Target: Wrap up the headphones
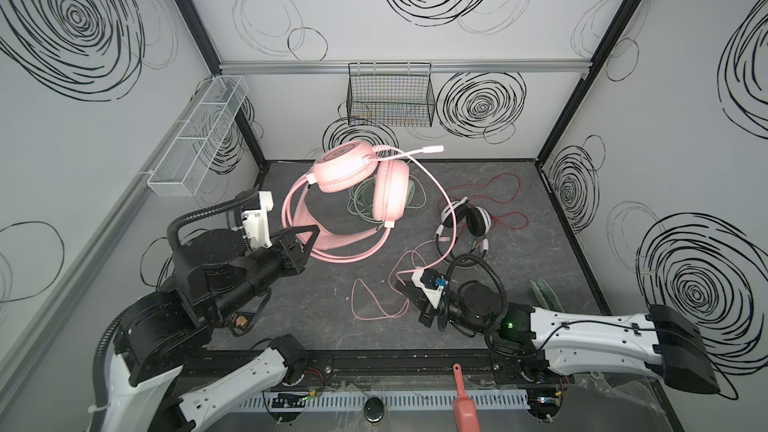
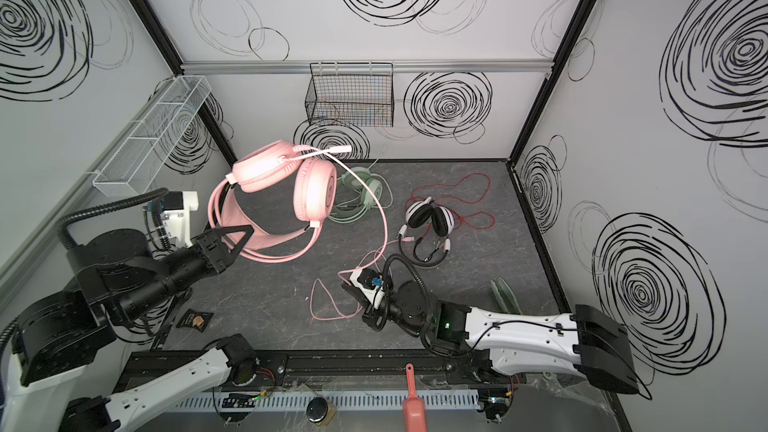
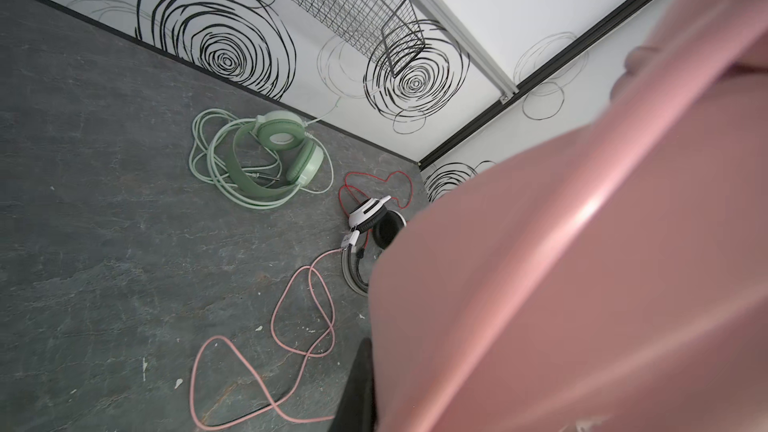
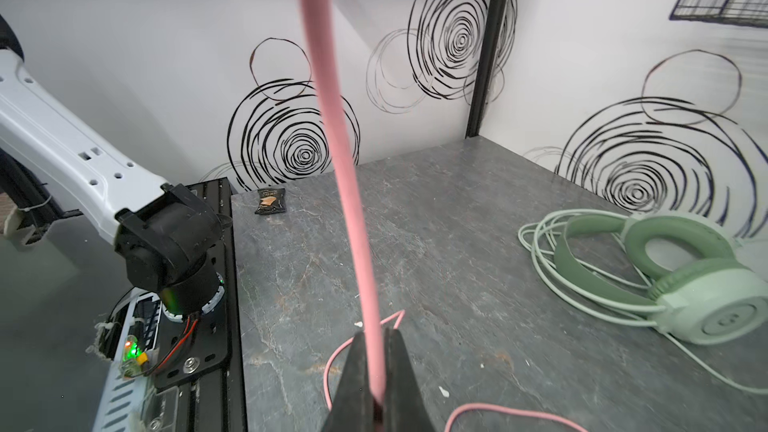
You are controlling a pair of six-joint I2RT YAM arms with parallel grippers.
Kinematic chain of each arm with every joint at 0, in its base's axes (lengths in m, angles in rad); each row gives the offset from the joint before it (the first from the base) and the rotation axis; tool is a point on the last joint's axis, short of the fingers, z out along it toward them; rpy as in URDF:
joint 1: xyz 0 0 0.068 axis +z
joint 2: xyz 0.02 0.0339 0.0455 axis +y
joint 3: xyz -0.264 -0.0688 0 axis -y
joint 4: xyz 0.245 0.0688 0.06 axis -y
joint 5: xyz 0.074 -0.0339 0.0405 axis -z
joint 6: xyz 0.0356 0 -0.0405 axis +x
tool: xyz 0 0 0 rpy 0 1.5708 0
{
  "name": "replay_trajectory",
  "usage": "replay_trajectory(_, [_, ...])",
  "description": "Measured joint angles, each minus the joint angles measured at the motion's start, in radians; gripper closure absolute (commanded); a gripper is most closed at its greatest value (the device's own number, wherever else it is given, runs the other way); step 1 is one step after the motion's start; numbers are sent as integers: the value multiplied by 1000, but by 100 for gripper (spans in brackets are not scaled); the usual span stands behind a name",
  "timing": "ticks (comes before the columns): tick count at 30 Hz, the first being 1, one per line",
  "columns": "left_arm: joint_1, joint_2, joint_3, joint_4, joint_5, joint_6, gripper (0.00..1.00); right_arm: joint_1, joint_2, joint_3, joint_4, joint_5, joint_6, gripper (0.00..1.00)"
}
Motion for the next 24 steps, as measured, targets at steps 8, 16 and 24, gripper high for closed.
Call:
replay_trajectory(8, [-1,63,-154,-46,-95,18,100,43,-78,185,-396,65,100,100])
replay_trajectory(16, [11,95,-235,-86,-217,51,100,238,228,475,-780,57,161,100])
replay_trajectory(24, [76,172,-295,-35,-346,85,100,364,439,758,-1067,27,211,100])
